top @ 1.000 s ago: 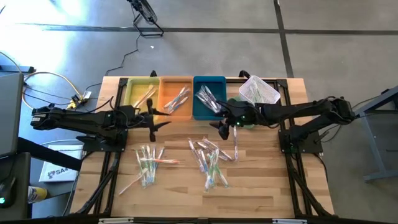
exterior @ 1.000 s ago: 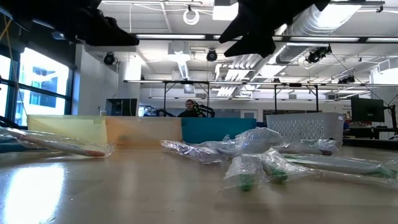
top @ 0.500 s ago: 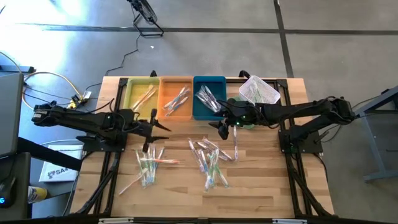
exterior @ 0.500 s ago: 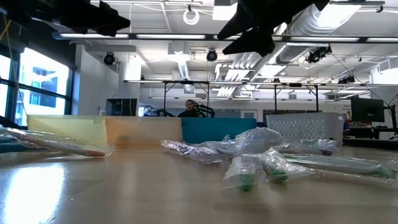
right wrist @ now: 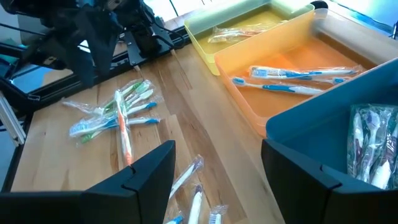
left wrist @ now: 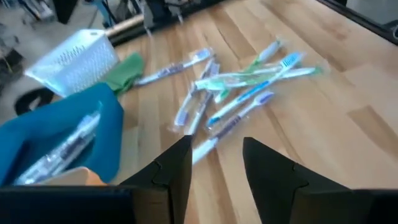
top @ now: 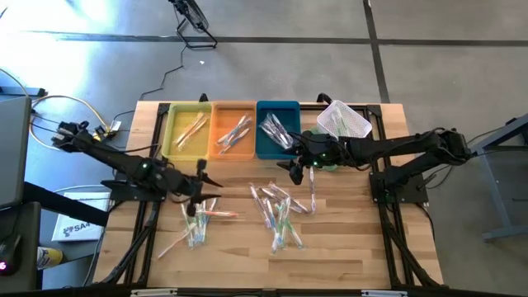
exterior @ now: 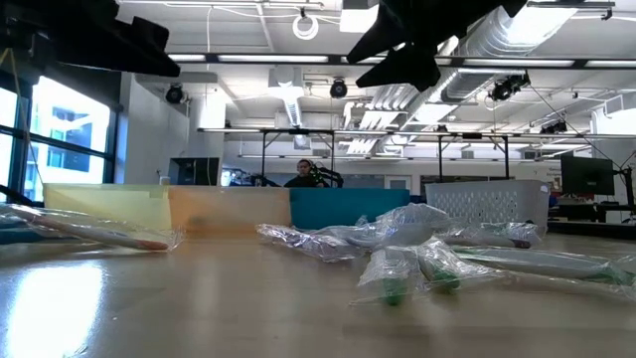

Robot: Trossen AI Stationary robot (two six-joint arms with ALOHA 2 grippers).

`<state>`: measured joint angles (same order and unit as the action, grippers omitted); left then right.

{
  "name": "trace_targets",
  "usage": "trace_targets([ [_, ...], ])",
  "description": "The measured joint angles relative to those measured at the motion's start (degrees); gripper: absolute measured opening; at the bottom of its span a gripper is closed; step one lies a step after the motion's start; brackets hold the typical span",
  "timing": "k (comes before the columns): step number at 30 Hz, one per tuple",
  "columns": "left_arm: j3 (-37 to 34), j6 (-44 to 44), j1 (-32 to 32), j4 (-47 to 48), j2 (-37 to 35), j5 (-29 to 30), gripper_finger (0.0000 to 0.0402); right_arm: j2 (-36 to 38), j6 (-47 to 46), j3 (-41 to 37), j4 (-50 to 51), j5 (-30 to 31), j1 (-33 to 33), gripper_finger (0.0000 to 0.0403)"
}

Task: Pick & Place Toothbrushes
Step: Put the yellow toothbrush into the yellow bin

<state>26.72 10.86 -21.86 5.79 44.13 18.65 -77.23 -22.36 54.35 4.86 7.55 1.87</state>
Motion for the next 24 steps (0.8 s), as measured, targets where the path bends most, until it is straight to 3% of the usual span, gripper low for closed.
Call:
trace_targets([
  [6,7.34,-6.57,-1.56,13.74,7.13,-0.39,0.0138,0.0,0.1,0.0,0.02,0.0,0.0,0.0231],
  [9,10.13,-7.03,-1.41,17.72,10.39,-4.8,0.0138,0.0,0.68,0.0,0.02,0.0,0.0,0.0231],
  [15,10.91,-7.06,-1.45,18.2,13.98,-11.53,0.0138,0.0,3.11,0.0,0.04,0.0,0.0,0.0231],
  [24,10.97,-13.73,-1.41,18.38,18.18,-11.51,0.0138,0.0,3.16,0.0,0.26,0.0,0.0,0.0231],
])
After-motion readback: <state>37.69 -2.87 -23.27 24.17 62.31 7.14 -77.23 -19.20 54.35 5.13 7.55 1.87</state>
